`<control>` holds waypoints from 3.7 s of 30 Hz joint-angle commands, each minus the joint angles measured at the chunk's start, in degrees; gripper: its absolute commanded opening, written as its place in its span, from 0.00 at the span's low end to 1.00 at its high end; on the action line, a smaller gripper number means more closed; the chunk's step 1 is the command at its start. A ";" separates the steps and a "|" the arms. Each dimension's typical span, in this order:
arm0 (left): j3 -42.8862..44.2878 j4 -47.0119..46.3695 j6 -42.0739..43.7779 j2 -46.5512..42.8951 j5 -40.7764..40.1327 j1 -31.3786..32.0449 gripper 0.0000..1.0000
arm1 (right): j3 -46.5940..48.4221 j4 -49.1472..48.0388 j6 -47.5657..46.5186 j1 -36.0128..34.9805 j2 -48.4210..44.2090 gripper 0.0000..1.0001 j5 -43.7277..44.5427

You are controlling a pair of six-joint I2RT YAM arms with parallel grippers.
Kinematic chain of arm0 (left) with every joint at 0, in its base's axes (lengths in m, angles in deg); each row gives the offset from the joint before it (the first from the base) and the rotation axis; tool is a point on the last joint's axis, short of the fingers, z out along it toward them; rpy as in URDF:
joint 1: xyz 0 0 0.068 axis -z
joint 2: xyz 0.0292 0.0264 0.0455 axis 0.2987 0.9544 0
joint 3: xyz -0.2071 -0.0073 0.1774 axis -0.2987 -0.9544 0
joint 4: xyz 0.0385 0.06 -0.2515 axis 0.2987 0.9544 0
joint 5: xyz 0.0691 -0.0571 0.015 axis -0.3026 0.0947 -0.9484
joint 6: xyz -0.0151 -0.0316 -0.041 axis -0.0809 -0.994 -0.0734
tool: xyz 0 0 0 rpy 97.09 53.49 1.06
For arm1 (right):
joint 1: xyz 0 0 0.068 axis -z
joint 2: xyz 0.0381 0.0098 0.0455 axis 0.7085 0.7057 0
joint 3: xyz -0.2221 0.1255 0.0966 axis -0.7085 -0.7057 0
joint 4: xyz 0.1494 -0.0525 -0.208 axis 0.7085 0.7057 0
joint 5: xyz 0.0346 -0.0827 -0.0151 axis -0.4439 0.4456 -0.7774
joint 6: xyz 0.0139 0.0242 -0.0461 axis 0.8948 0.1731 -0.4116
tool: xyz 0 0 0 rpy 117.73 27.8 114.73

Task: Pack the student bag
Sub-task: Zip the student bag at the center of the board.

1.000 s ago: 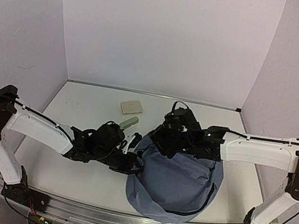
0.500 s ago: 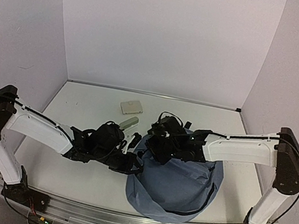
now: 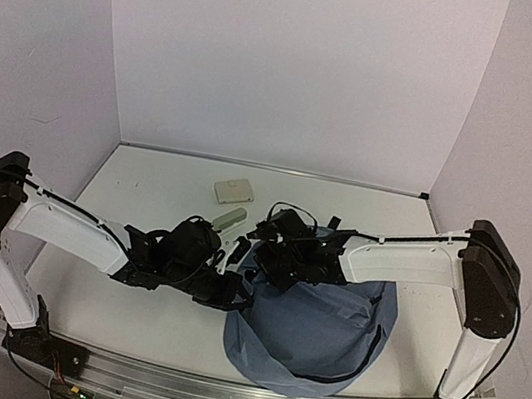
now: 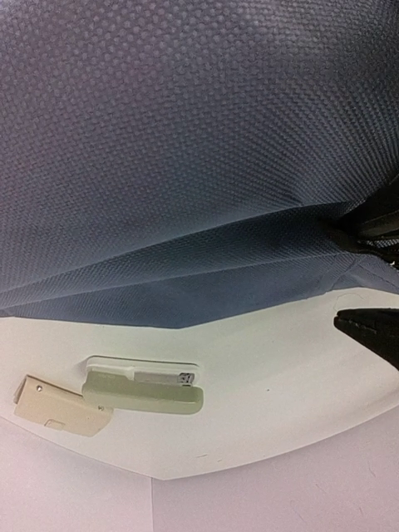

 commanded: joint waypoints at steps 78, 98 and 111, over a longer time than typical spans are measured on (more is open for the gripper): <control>27.57 14.93 5.80 14.69 8.54 -14.77 0.00 | -17.81 -14.43 -16.03 -11.47 -23.00 0.00 -6.23; 32.19 11.71 8.28 17.91 11.16 -20.85 0.00 | -18.23 -9.08 -13.99 -14.98 -27.05 0.00 -9.41; 35.02 7.99 9.52 21.18 11.42 -23.63 0.00 | -15.93 -6.81 -12.00 -18.54 -27.24 0.00 -11.10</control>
